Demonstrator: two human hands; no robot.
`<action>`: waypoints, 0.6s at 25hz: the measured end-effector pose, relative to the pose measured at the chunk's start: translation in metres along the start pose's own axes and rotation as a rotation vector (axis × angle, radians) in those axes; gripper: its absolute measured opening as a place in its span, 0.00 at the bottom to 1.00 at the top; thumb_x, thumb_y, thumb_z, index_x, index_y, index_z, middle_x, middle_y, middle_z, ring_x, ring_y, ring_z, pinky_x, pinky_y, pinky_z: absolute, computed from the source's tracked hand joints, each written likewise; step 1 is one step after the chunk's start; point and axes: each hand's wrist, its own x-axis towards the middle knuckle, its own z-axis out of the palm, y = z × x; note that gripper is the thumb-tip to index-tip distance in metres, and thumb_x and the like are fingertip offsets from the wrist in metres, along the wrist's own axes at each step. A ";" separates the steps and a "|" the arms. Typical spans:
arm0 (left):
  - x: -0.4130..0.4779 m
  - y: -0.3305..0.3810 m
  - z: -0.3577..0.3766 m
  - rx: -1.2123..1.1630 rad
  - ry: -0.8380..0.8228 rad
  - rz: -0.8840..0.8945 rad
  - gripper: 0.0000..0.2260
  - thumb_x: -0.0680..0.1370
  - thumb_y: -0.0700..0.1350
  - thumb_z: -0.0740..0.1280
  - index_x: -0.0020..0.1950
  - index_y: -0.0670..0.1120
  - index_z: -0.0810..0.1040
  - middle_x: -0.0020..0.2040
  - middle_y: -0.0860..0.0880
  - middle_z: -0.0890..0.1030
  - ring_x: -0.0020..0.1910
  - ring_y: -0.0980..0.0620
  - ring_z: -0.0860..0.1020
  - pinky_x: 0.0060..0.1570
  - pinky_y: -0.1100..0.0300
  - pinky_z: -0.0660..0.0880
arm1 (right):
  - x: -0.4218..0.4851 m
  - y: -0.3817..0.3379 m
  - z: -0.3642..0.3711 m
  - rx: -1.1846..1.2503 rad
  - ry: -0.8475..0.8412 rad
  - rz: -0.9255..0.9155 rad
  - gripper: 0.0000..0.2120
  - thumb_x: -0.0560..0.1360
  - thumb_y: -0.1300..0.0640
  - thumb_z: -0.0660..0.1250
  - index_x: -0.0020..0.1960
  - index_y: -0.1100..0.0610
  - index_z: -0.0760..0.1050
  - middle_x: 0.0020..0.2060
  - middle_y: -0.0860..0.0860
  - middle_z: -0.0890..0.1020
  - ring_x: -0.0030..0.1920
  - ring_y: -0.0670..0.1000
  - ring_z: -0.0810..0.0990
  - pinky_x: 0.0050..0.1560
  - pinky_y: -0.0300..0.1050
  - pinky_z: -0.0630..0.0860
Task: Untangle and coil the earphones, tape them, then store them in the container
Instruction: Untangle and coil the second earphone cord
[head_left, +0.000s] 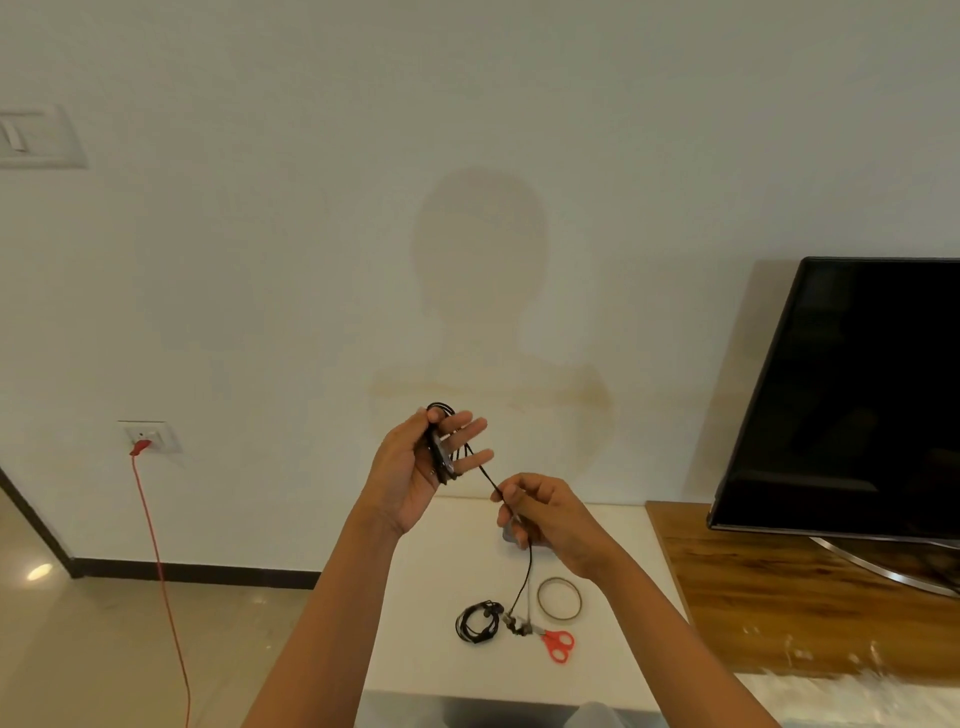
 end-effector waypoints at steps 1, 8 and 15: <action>0.003 -0.001 -0.002 -0.003 0.015 0.031 0.15 0.84 0.46 0.52 0.42 0.44 0.72 0.49 0.40 0.84 0.56 0.41 0.81 0.49 0.37 0.79 | -0.002 0.003 0.002 0.001 -0.023 0.026 0.12 0.78 0.50 0.62 0.48 0.58 0.79 0.35 0.53 0.81 0.27 0.47 0.73 0.33 0.40 0.72; 0.010 -0.012 -0.028 0.714 0.131 0.244 0.12 0.84 0.47 0.55 0.44 0.48 0.74 0.55 0.52 0.84 0.51 0.55 0.78 0.50 0.56 0.69 | -0.009 0.001 0.004 -0.112 -0.085 0.094 0.10 0.80 0.59 0.62 0.51 0.62 0.80 0.37 0.53 0.82 0.30 0.47 0.75 0.32 0.40 0.70; 0.008 -0.027 -0.042 1.214 -0.017 0.202 0.12 0.83 0.46 0.56 0.48 0.46 0.78 0.48 0.56 0.84 0.49 0.66 0.79 0.49 0.74 0.71 | -0.007 -0.009 -0.008 -0.202 -0.008 0.069 0.07 0.75 0.59 0.69 0.49 0.60 0.83 0.33 0.54 0.83 0.33 0.51 0.80 0.39 0.50 0.74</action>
